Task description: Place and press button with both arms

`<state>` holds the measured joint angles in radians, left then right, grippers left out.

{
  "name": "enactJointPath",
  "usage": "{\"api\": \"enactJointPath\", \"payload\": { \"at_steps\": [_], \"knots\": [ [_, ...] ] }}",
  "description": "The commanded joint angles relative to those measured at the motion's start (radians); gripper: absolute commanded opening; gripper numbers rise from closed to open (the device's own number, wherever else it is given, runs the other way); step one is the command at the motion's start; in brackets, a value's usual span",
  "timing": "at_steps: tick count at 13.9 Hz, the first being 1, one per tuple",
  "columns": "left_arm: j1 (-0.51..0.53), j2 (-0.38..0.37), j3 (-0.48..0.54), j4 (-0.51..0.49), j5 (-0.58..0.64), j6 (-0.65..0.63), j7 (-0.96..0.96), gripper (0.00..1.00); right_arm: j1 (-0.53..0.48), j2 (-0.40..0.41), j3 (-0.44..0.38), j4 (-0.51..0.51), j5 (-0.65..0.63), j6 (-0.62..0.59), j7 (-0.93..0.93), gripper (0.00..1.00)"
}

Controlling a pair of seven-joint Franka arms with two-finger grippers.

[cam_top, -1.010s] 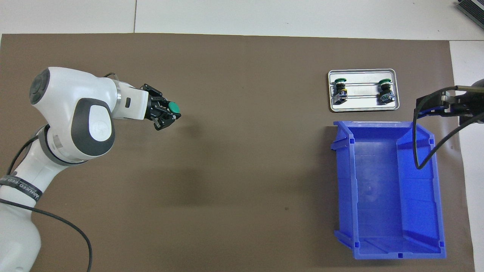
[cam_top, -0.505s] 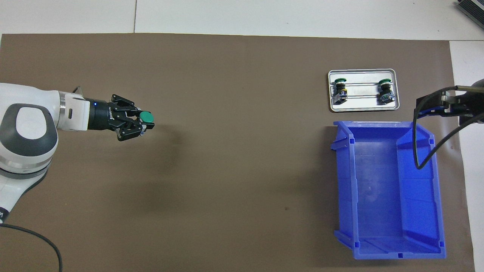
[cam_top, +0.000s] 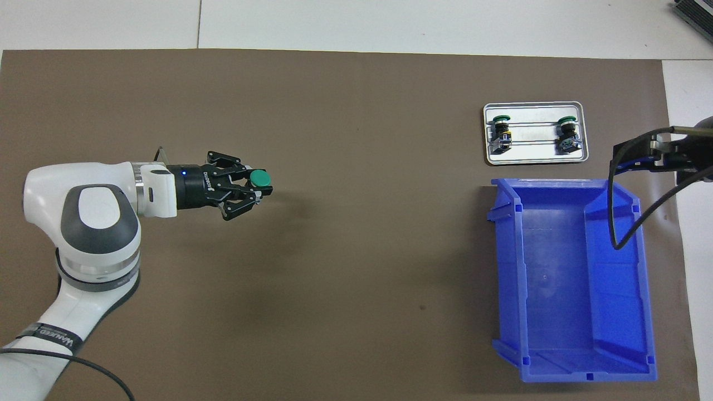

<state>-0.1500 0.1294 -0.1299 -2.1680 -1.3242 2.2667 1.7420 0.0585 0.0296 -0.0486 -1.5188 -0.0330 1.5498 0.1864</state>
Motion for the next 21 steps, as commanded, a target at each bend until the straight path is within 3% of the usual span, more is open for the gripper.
{"api": "enactJointPath", "payload": {
  "at_steps": [1,5,9,15,18,21],
  "knots": [
    [-0.025,-0.08,0.012,-0.116,-0.082,0.022,0.12,0.27,-0.012,-0.02,0.004,-0.026,0.012,0.015,0.001,1.0],
    [-0.063,-0.111,0.012,-0.194,-0.185,0.016,0.247,0.27,-0.013,-0.02,0.004,-0.027,0.012,0.007,0.002,1.0],
    [-0.074,-0.113,0.012,-0.237,-0.271,-0.021,0.336,0.19,-0.014,-0.02,0.004,-0.026,0.012,0.009,0.001,1.0],
    [-0.063,-0.059,0.012,-0.243,-0.411,-0.14,0.479,0.2,-0.014,-0.02,0.004,-0.026,0.012,0.009,0.001,1.0],
    [-0.06,-0.041,0.013,-0.253,-0.498,-0.231,0.545,0.16,-0.014,-0.02,0.004,-0.026,0.012,0.007,0.001,1.0],
    [-0.051,-0.004,0.015,-0.254,-0.52,-0.268,0.603,0.16,-0.014,-0.02,0.004,-0.027,0.012,0.007,0.001,1.0]
  ]
}}
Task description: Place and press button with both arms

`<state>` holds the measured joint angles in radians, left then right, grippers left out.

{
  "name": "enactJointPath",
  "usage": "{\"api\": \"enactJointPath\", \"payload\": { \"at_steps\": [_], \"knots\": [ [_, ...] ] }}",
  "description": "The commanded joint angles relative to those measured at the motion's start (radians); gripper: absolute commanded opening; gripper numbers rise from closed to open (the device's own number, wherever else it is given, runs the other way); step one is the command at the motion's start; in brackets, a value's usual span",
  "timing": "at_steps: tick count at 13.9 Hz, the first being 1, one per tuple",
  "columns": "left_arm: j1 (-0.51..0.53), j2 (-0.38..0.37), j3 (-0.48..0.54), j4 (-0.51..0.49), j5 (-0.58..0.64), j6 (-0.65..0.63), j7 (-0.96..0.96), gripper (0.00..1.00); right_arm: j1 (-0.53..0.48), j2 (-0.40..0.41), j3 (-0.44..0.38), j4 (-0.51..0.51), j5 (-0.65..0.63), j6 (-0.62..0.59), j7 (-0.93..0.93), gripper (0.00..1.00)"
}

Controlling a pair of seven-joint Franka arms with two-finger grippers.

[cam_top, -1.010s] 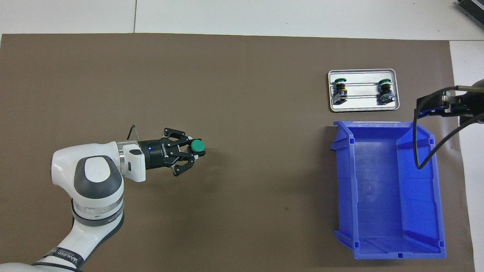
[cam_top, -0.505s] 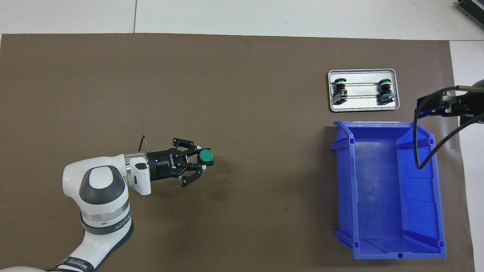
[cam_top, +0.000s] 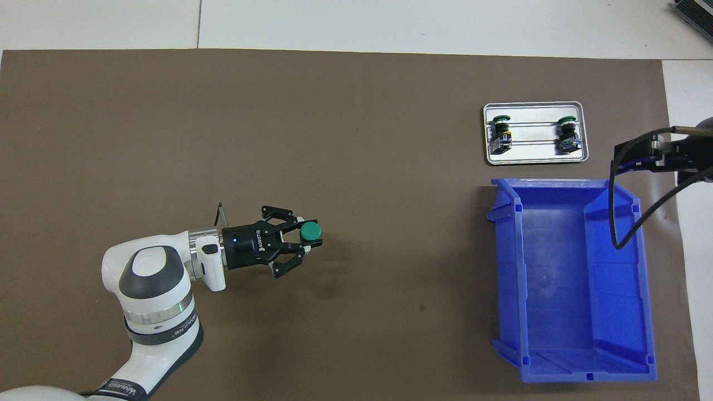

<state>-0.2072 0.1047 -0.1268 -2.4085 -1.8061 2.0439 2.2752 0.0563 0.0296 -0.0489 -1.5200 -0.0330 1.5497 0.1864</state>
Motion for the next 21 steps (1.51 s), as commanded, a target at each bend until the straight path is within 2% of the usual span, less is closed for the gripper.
{"api": "enactJointPath", "payload": {
  "at_steps": [1,6,10,19,21],
  "knots": [
    [0.008,0.032,0.012,-0.017,-0.059,-0.08,0.093,0.17,-0.012,-0.02,0.004,-0.025,0.012,0.007,0.001,1.0],
    [0.006,0.036,0.012,-0.052,-0.072,-0.134,0.162,0.18,-0.012,-0.02,0.004,-0.025,0.012,0.007,0.001,1.0],
    [0.005,0.049,0.012,-0.086,-0.07,-0.123,0.262,0.2,-0.012,-0.02,0.004,-0.025,0.012,0.007,0.001,1.0],
    [0.0,0.039,0.012,-0.164,-0.07,-0.142,0.348,0.23,-0.012,-0.02,0.004,-0.026,0.012,0.007,0.001,1.0],
    [-0.003,0.036,0.012,-0.173,-0.07,-0.146,0.357,0.26,-0.013,-0.02,0.004,-0.026,0.012,0.007,0.001,1.0]
  ]
}}
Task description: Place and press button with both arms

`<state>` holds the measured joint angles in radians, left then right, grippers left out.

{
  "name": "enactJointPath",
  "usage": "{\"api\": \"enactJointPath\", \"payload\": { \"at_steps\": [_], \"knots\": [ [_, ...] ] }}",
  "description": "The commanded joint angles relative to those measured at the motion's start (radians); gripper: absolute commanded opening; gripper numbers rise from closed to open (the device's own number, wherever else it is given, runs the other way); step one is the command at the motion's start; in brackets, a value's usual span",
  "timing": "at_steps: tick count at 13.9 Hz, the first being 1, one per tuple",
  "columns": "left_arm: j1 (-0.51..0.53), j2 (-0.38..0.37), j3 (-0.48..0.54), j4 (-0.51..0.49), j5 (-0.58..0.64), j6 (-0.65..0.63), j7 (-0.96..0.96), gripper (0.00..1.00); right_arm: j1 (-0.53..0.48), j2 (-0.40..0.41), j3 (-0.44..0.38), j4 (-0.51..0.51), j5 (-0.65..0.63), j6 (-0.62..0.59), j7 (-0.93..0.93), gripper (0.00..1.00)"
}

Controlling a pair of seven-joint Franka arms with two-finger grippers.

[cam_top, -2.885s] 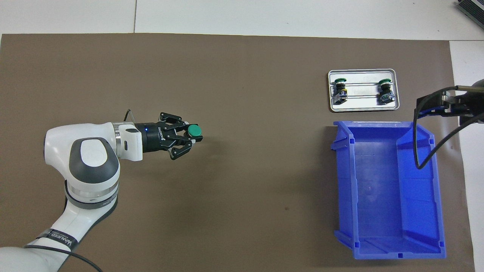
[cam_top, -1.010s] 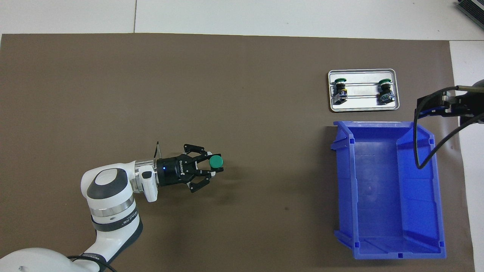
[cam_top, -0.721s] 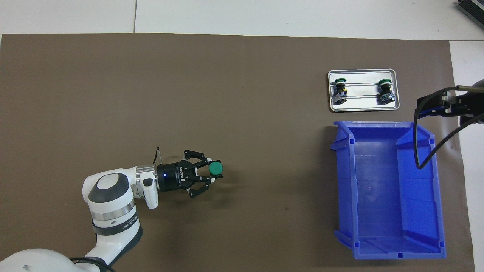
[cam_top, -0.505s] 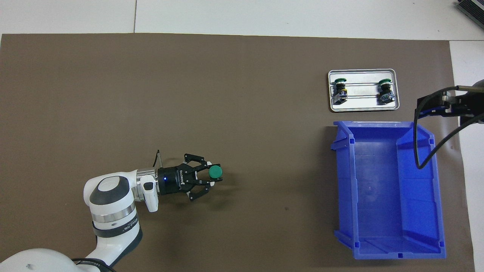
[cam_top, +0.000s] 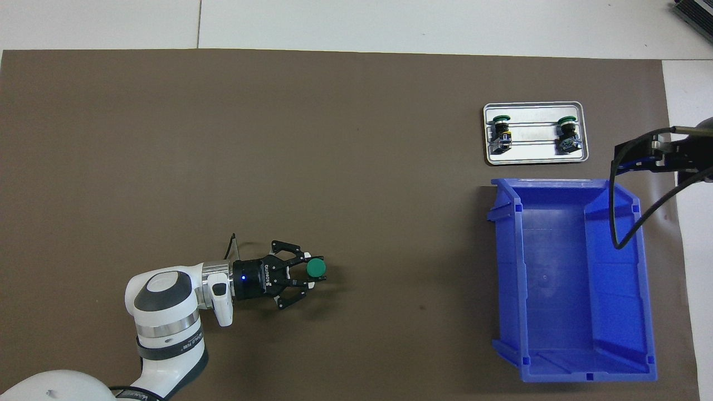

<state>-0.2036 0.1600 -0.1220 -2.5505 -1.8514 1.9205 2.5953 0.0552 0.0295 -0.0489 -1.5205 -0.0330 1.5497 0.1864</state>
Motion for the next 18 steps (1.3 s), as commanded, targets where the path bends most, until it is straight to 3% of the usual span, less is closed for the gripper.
{"api": "enactJointPath", "payload": {
  "at_steps": [1,4,6,9,11,14,18],
  "knots": [
    [-0.008,-0.019,0.007,-0.036,-0.025,-0.026,0.037,0.27,-0.011,-0.022,0.004,-0.026,0.012,0.006,0.001,1.0],
    [-0.008,-0.02,0.007,-0.043,-0.025,-0.029,0.049,0.34,-0.012,-0.02,0.004,-0.024,0.012,0.006,0.001,1.0],
    [-0.007,-0.022,0.007,-0.048,-0.025,-0.031,0.054,0.47,-0.011,-0.022,0.004,-0.026,0.012,0.006,0.001,1.0],
    [-0.007,-0.022,0.008,-0.05,-0.023,-0.029,0.057,0.52,-0.012,-0.02,0.004,-0.026,0.012,0.006,0.001,1.0],
    [-0.004,-0.028,0.008,-0.056,-0.022,-0.032,0.059,0.78,-0.011,-0.02,0.004,-0.024,0.012,0.006,0.001,1.0],
    [-0.008,-0.028,0.008,-0.057,-0.022,-0.023,0.059,0.99,-0.012,-0.022,0.004,-0.026,0.012,0.006,0.001,1.0],
    [-0.005,-0.027,0.007,-0.056,-0.023,-0.018,0.057,0.99,-0.012,-0.02,0.004,-0.026,0.012,0.006,0.001,1.0]
  ]
}}
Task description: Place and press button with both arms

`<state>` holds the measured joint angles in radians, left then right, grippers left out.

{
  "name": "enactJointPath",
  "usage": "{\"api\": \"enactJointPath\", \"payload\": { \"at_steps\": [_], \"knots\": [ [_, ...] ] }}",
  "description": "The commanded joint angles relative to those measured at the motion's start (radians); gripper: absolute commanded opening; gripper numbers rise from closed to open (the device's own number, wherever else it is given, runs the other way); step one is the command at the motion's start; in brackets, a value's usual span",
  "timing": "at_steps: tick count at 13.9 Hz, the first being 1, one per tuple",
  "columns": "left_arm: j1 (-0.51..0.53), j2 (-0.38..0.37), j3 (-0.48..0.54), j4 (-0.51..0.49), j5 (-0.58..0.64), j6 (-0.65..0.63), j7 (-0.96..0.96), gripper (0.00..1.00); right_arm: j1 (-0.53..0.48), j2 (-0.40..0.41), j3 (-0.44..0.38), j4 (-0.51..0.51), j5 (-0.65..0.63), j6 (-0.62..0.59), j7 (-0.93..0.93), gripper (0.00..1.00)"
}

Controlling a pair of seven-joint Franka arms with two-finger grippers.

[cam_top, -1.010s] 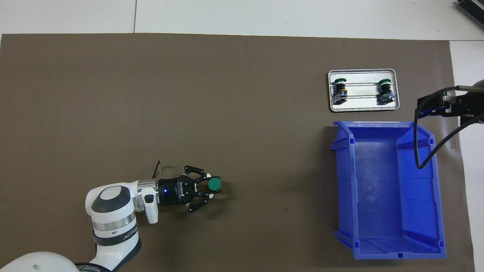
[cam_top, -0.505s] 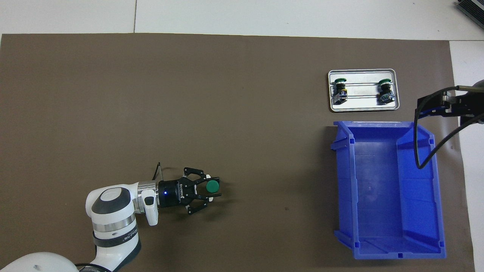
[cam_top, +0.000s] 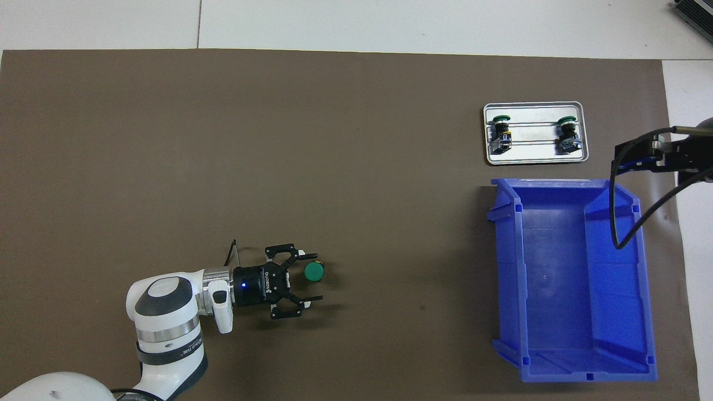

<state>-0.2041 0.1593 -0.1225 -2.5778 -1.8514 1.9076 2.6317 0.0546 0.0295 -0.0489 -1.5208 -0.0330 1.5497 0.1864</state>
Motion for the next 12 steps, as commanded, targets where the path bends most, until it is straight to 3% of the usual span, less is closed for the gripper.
{"api": "enactJointPath", "payload": {
  "at_steps": [1,5,7,12],
  "knots": [
    [-0.005,-0.026,0.007,-0.024,-0.023,-0.007,0.017,0.99,-0.012,-0.022,0.004,-0.024,0.012,0.006,0.001,1.0],
    [0.026,-0.024,0.007,0.033,-0.023,-0.086,-0.083,0.99,-0.012,-0.022,0.004,-0.024,0.012,0.006,0.001,1.0],
    [0.031,-0.02,0.007,0.103,-0.023,-0.145,-0.22,0.99,-0.012,-0.022,0.004,-0.024,0.012,0.006,0.001,1.0],
    [0.072,-0.027,0.01,0.28,-0.023,-0.128,-0.618,0.99,-0.012,-0.022,0.004,-0.024,0.012,0.006,0.001,1.0]
  ]
}}
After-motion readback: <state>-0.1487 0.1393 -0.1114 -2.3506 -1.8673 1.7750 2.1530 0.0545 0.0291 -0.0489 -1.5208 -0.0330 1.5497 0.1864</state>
